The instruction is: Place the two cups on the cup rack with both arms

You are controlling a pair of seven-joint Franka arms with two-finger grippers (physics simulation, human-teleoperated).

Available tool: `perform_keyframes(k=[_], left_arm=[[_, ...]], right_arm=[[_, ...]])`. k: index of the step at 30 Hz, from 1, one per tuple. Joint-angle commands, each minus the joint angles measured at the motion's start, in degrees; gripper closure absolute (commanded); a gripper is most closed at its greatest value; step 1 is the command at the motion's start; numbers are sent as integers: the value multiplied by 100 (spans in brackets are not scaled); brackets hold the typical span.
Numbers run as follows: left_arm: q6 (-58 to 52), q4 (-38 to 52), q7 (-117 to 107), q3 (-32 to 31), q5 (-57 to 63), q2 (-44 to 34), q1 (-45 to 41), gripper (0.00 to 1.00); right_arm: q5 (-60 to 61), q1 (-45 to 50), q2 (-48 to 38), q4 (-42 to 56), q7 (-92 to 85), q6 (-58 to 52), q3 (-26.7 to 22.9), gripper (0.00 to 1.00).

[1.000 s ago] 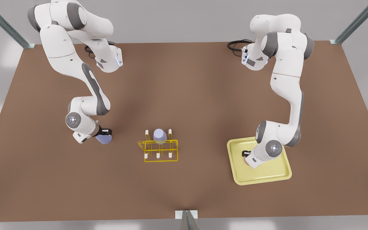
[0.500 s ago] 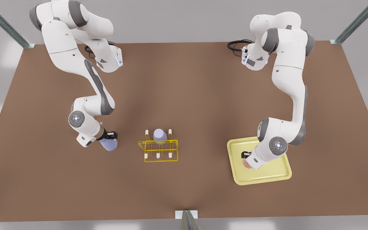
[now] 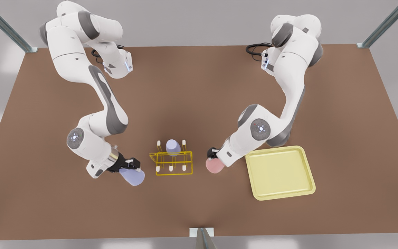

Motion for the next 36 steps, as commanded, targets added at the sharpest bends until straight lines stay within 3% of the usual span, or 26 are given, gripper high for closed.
perform_keyframes(k=[1, 7, 21, 23, 33, 35, 36], left_arm=[[1068, 32, -3038, -16, -39, 93, -185, 19], [1921, 59, -3188, -16, -48, 375, -299, 19], [1841, 261, -3161, -69, -57, 761, -677, 19], [1780, 252, -3161, -69, -48, 770, -677, 19], [1947, 296, -3152, -52, -30, 1042, -835, 19], [1956, 305, -3144, -52, -30, 1051, -835, 13], [1956, 305, -3135, -34, -39, 1051, -835, 0]], right_arm=[[191, 27, 137, 161, 308, -401, 69, 29], [349, 159, 384, 425, 308, -393, 157, 29], [464, 282, 542, 372, 203, -375, 245, 29], [464, 282, 551, 372, 211, -375, 245, 0], [341, 273, 489, 750, 203, -410, 192, 0], [-265, -210, 217, 680, 167, -1217, 174, 0], [-528, -394, 112, 698, 167, -1717, 166, 0]])
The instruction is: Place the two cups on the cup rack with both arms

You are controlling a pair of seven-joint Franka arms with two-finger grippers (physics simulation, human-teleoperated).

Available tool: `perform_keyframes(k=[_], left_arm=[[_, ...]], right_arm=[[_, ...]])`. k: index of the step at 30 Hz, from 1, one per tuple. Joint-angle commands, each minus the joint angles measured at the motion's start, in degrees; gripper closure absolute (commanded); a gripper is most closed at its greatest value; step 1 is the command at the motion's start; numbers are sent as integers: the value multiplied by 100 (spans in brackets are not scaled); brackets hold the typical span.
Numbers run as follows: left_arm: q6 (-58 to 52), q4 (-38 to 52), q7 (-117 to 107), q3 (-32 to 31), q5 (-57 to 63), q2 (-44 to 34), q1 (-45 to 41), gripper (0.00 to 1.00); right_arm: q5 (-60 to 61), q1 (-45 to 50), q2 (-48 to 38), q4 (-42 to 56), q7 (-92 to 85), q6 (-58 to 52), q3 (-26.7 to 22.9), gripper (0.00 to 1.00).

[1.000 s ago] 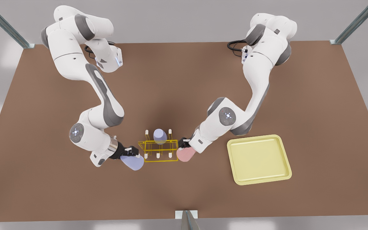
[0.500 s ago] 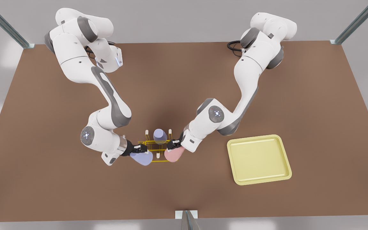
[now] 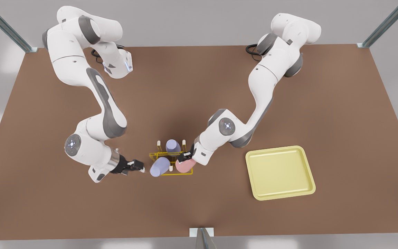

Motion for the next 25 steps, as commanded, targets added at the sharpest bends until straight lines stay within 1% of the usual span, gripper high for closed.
perform_keyframes(k=[1, 2, 3, 4, 6, 8, 9, 10, 11, 12, 13, 14, 15, 16, 17, 18, 19, 20, 21, 22, 24, 25], left_arm=[[47, 7, -322, 42, 1, -7, -1, 0], [47, 7, -295, 51, 1, -16, -1, 0], [39, 7, -286, 59, 1, -25, 8, 0], [-5, 7, -286, 59, 1, -51, 34, 0], [-128, 7, -277, 112, 1, -69, 43, 0], [-725, 313, -260, 156, 1, -86, 52, 0], [-1436, 630, -251, 174, 1, -139, 174, 0], [-2324, 692, -111, 174, 1, -358, 525, 0], [-3264, 692, 583, 174, 1, -648, 965, 0], [-3950, 683, 1075, 288, 167, -921, 1343, 0], [-4601, 683, 1646, 455, 703, -1079, 1493, 0], [-5190, 675, 2683, 604, 1205, -1167, 1712, 0], [-5647, 674, 3614, 604, 1337, -1317, 2072, 0], [-5858, 666, 4372, 578, 1355, -1448, 2512, 0], [-6192, 666, 4416, 543, 1539, -1563, 2539, 0], [-6281, 596, 4425, 552, 1513, -1782, 2539, 0], [-5615, -1000, 4951, 701, 1451, -2922, 2521, 0], [-4769, -2444, 5075, 763, 908, -4014, 2732, 0], [-5251, -2420, 5093, 771, 361, -4068, 2812, 0], [-5630, -2173, 5066, 763, 388, -3901, 2820, 0], [-5595, -2164, 5049, 745, 467, -3901, 2802, 0], [-5604, -2008, 5084, 754, 441, -3883, 2811, 0]], right_arm=[[-832, -494, -134, 74, -232, -1643, 7, 0], [-877, -758, -222, 135, -557, -2196, -10, 0], [-1500, -1022, -248, 294, -787, -2726, -19, 0], [-1870, -1119, -240, 478, -1059, -2999, -1, 0], [-1818, -1119, -160, 479, -1148, -2999, 16, 0], [-1668, -1137, -160, 443, -1165, -2999, 16, 0], [-1668, -1128, -248, 478, -1148, -3130, 8, 0], [-1686, -1093, -511, 470, -1104, -3420, -36, 0], [-1677, -988, -863, 443, -1095, -3675, -264, 0], [-1624, -637, -1214, 426, -1095, -3851, -782, 0], [-1449, -285, -1557, 399, -1086, -4123, -1337, 0], [-1431, -267, -1909, 277, -1007, -4291, -1399, 0], [-1431, -267, -2120, 154, -945, -4317, -1443, 0], [-1387, -267, -2270, 48, -937, -4440, -1504, 0], [-1238, -249, -2550, -268, -691, -4484, -1539, 0], [-1203, -161, -2744, -541, -480, -4484, -1592, 0], [-1053, -170, -2841, -699, -339, -4484, -1601, 0], [-1053, -170, -2894, -796, -304, -4484, -1610, 0], [-1053, -170, -2929, -831, -304, -4484, -1610, 0], [-1062, -170, -2929, -831, -304, -4484, -1610, 0], [-1062, -170, -2929, -822, -313, -4484, -1610, 0], [-1062, -170, -2929, -822, -313, -4484, -1610, 0]])
